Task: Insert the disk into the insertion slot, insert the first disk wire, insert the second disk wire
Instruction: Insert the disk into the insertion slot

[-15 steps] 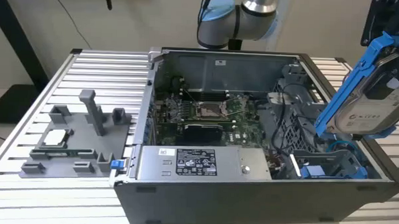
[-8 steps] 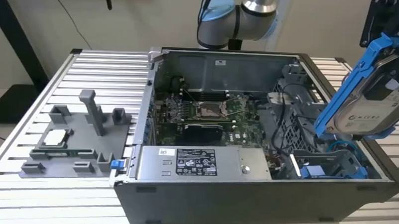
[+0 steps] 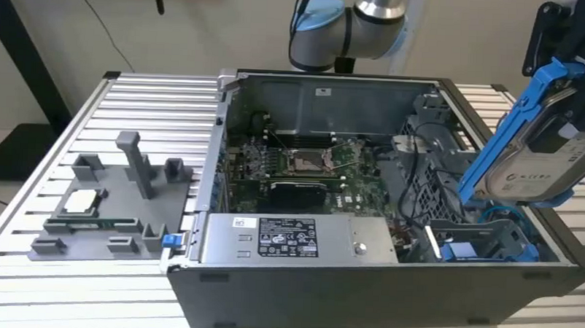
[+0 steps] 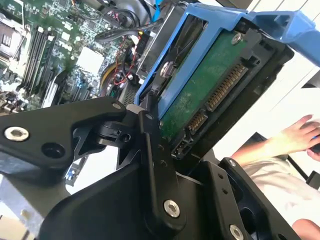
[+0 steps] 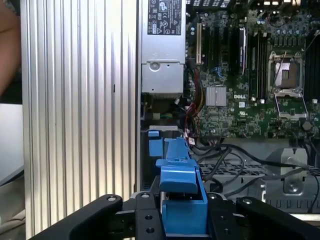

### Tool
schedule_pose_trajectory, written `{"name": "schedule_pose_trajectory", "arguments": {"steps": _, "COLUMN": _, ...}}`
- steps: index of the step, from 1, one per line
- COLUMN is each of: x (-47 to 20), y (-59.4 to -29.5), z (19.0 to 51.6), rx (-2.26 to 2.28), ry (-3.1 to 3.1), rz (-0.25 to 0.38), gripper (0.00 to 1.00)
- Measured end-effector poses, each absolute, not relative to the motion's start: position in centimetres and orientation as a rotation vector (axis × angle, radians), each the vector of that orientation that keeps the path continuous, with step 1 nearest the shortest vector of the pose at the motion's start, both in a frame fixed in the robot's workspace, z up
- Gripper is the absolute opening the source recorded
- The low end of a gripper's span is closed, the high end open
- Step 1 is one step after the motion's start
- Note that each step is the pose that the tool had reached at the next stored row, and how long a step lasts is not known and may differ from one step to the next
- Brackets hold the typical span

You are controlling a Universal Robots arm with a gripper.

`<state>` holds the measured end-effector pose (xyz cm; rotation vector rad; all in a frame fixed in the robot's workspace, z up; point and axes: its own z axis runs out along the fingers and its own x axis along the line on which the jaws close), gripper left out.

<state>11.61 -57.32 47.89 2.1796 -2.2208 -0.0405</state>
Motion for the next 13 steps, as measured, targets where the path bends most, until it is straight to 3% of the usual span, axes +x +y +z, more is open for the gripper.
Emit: {"name": "schedule_pose_trajectory", "arguments": {"steps": 13, "x": 11.40, "y": -57.32, "z": 46.90, "rx": 2.178, "ry": -2.223, "rz": -0.041, "gripper": 0.00}}
